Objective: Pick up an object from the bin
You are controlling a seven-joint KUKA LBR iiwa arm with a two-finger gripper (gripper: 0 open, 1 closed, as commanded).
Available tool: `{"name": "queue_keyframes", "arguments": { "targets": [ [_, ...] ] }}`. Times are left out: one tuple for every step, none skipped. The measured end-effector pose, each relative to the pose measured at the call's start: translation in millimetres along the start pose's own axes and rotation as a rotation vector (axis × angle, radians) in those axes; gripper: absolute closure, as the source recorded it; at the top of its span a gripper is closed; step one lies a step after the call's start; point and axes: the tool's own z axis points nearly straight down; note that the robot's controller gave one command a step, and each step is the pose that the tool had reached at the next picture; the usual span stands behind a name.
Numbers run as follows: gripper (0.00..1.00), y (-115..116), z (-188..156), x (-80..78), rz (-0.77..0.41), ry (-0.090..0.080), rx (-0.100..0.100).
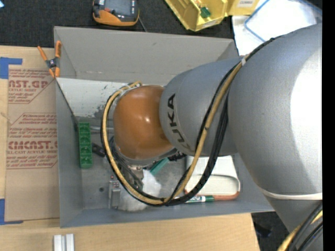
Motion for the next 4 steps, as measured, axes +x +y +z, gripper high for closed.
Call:
{"name": "queue_keyframes", "arguments": {
  "targets": [
    [0.00, -1, -3, -2.2, 0.002, -0.006, -0.002],
    [0.00, 1, -101, -18.5, -0.007, -0.004, 0.000],
    [0.00, 25, -197, -15.1, -0.056, -0.008, -0.002],
    [0.00, -24, -89, -29.1, -0.183, -0.007, 0.000]
  ]
}}
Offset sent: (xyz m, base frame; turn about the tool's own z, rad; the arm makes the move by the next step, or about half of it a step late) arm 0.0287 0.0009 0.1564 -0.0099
